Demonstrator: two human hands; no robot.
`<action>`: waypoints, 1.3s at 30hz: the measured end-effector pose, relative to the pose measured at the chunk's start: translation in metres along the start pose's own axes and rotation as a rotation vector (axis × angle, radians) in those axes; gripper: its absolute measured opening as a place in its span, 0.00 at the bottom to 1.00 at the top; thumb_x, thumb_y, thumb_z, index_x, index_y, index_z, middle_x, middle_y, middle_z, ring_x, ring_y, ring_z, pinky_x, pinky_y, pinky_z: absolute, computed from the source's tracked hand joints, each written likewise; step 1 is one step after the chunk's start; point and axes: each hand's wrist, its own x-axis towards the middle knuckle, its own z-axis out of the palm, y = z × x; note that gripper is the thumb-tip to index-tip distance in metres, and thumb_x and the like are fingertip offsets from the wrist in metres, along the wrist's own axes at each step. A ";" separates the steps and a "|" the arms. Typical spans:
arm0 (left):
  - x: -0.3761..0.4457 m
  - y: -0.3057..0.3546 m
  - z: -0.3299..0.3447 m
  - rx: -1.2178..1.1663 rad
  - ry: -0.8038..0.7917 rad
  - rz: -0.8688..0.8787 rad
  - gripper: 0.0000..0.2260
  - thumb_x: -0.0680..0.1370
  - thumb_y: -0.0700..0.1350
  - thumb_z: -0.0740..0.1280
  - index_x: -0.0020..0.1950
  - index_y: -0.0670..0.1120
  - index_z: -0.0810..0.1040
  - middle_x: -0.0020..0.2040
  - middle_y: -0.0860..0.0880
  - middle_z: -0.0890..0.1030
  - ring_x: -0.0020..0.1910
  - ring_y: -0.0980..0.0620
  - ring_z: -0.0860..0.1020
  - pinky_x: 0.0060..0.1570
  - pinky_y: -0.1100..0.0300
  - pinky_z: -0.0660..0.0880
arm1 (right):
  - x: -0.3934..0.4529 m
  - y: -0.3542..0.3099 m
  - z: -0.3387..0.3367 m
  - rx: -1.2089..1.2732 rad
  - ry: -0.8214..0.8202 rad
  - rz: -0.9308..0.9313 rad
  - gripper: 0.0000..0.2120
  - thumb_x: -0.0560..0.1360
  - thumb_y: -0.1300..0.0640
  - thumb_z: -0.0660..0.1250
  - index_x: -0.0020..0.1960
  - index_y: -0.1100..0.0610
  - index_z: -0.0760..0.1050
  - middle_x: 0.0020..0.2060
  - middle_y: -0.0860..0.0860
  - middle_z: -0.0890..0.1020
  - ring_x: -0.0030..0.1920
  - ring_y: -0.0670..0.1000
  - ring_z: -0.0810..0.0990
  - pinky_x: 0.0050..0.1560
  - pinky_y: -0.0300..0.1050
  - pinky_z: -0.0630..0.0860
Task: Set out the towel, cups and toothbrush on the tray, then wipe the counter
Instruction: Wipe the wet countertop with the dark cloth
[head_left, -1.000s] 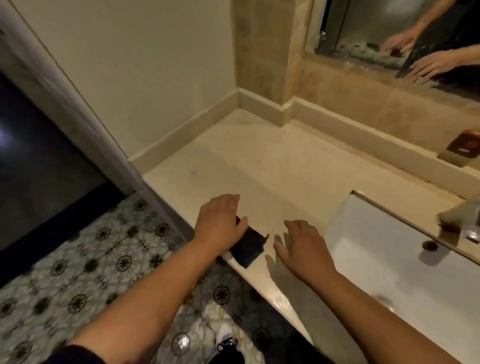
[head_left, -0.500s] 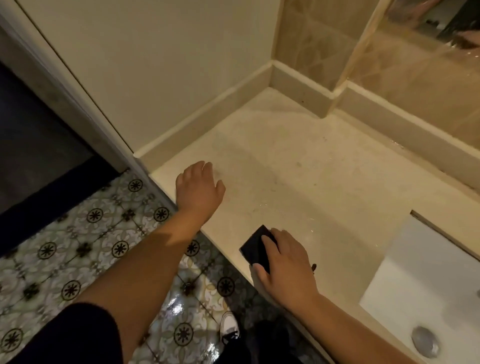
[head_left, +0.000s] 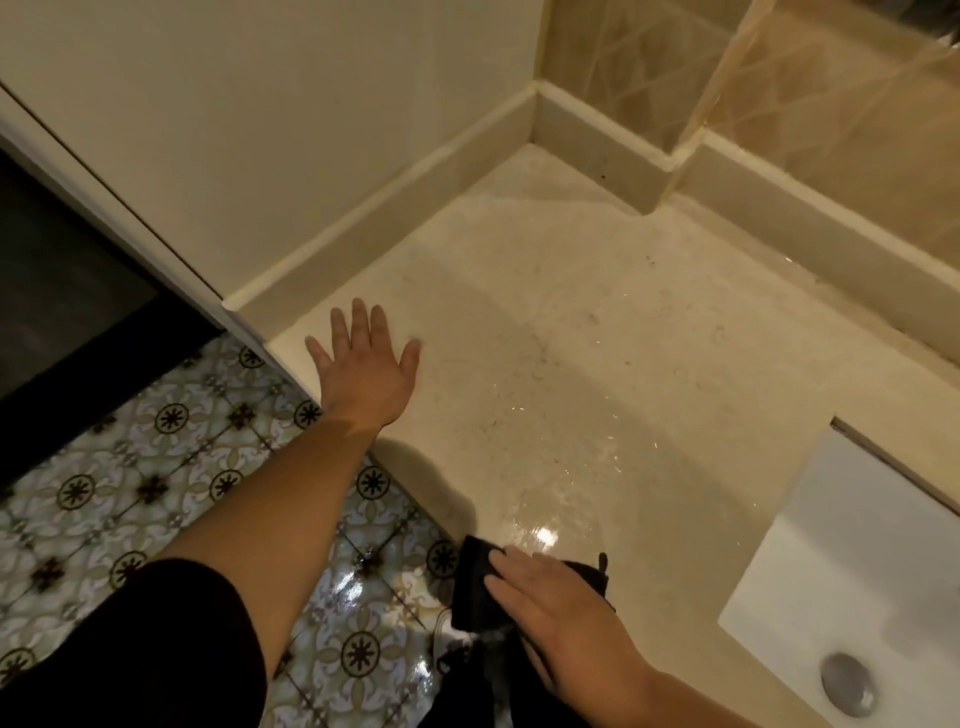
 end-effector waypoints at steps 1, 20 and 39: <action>0.000 0.000 0.000 -0.003 0.006 -0.001 0.38 0.77 0.68 0.33 0.81 0.47 0.46 0.81 0.46 0.44 0.79 0.43 0.40 0.72 0.35 0.39 | 0.001 -0.001 -0.010 0.230 -0.002 0.112 0.17 0.77 0.57 0.62 0.65 0.53 0.78 0.64 0.50 0.79 0.64 0.48 0.78 0.63 0.44 0.75; 0.004 -0.001 0.007 0.030 0.067 -0.024 0.35 0.78 0.66 0.36 0.81 0.49 0.48 0.82 0.48 0.45 0.79 0.46 0.41 0.74 0.38 0.40 | 0.255 0.312 -0.132 -0.248 0.156 0.394 0.22 0.81 0.57 0.55 0.72 0.65 0.63 0.69 0.65 0.69 0.67 0.67 0.68 0.65 0.62 0.67; 0.004 -0.001 0.004 0.072 0.028 -0.023 0.34 0.79 0.64 0.36 0.81 0.47 0.46 0.81 0.47 0.44 0.79 0.44 0.42 0.73 0.37 0.41 | 0.057 0.004 0.025 0.063 -0.014 -0.069 0.22 0.70 0.59 0.71 0.63 0.55 0.79 0.64 0.52 0.79 0.66 0.53 0.77 0.64 0.51 0.75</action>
